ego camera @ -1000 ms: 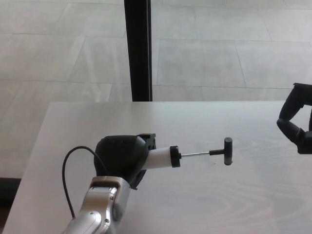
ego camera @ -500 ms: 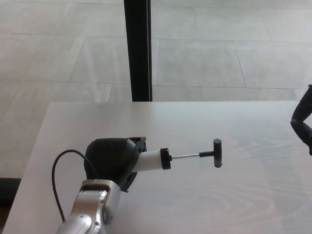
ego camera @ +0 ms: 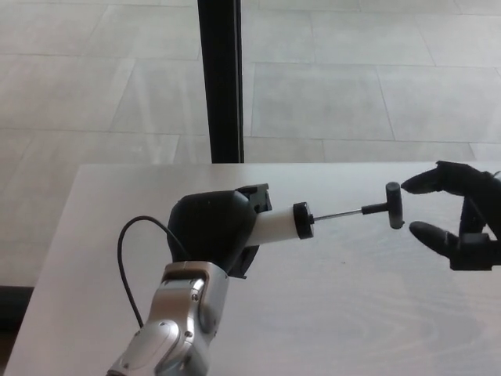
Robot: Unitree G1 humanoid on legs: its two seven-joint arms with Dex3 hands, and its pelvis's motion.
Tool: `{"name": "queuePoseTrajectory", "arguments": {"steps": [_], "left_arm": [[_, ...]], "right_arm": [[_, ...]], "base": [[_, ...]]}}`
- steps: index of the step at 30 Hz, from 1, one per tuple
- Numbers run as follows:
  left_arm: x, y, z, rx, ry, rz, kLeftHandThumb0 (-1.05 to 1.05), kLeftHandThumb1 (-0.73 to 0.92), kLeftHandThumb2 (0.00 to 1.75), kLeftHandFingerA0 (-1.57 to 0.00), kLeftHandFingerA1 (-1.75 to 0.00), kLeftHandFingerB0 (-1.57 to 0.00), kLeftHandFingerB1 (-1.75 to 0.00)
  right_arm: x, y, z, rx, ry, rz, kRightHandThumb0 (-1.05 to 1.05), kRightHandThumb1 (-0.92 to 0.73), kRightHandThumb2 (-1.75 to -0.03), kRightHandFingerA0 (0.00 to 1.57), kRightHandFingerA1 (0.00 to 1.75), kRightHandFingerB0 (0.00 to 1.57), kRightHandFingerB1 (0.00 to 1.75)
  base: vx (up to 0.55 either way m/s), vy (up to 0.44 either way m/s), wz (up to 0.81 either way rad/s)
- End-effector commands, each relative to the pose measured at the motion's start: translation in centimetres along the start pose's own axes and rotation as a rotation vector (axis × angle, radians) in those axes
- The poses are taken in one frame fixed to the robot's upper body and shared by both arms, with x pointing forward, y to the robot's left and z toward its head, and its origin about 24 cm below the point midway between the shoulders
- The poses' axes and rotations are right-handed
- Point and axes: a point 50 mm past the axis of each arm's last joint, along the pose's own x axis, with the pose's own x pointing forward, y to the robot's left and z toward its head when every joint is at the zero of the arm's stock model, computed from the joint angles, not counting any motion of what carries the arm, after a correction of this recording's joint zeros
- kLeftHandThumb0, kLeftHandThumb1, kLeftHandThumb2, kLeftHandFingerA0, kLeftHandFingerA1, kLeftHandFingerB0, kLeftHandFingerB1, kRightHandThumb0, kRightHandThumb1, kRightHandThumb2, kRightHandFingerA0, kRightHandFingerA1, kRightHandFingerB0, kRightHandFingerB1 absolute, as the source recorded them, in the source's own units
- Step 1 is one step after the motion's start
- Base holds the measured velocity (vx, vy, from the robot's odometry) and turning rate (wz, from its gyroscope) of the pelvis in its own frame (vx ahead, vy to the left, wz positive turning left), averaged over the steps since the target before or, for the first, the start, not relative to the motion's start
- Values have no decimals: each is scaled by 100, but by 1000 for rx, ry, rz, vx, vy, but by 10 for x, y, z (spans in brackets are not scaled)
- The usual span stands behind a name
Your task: The robot uses its left hand to lift the air pump kept on the middle of the desk and use the right hand to pull out the handle
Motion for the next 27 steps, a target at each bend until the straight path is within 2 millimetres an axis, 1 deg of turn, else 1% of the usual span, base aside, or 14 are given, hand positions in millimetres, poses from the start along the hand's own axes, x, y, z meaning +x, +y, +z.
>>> {"name": "queuePoseTrajectory", "arguments": {"steps": [1,2,3,4,5,7,15,18,19,20,21,24,25,27], "left_arm": [[3,2,3,-18,1,-2,-18,57,108,-91,-175,-75,-154],[3,2,3,-15,-3,6,-17,54,110,-94,-175,-73,-161],[3,2,2,-14,-3,9,-17,55,109,-94,-175,-73,-160],[3,2,2,-8,1,0,-18,58,108,-94,-175,-78,-153],[2,2,2,1,2,-1,-18,58,106,-94,-175,-73,-158],[2,2,2,10,-1,-3,-17,57,105,-93,-175,-75,-154],[2,-1,0,23,-15,8,-19,56,105,-92,-175,-74,-158],[1,-2,1,8,-14,-1,-20,61,101,-92,-175,-72,-157],[0,-3,0,13,-15,-2,-28,56,110,-120,-138,-95,-121],[0,-4,0,12,-13,-7,-21,64,98,-93,-175,-76,-150],[-1,-4,0,25,-12,-10,-28,58,109,-121,-138,-94,-121],[-1,-5,-1,8,2,-22,-27,57,109,-120,-139,-94,-122],[-2,-5,-1,5,0,-22,-18,63,99,-93,-175,-69,-159],[-2,-5,-1,8,-6,-13,-18,61,101,-95,-175,-71,-158]], "right_arm": [[4,9,6,26,16,96,-49,-63,-63,97,157,46,42],[4,10,7,36,15,102,-49,-63,-64,96,159,47,42],[6,11,9,36,16,111,-48,-47,-92,124,137,41,58],[7,12,10,24,9,111,-53,-62,-64,97,161,50,43],[8,13,11,21,6,113,-62,-50,-80,106,143,44,52],[8,13,12,9,-10,112,-53,-62,-64,95,163,50,44],[12,8,16,11,-34,73,-34,-65,-62,101,149,57,49],[12,7,17,12,-48,31,-24,-72,-70,95,161,71,68],[12,7,18,17,-49,13,-21,-73,-73,93,161,76,80],[12,6,18,15,-50,-8,-20,-71,-81,93,161,79,97],[12,6,18,11,-59,-21,-17,-68,-89,92,161,81,111],[11,6,18,7,-63,-51,-17,-62,-105,90,167,78,139],[12,5,17,-12,-57,-72,-18,-59,-109,86,175,72,155],[11,5,17,-21,-58,-79,-20,-54,-114,85,175,72,159]], "base": [[0,0,0],[0,0,0],[0,0,0],[0,0,0],[0,0,0],[0,0,0],[0,0,0],[0,0,0],[0,0,0],[0,0,0],[0,0,0],[0,0,0],[0,0,0],[0,0,0]]}}
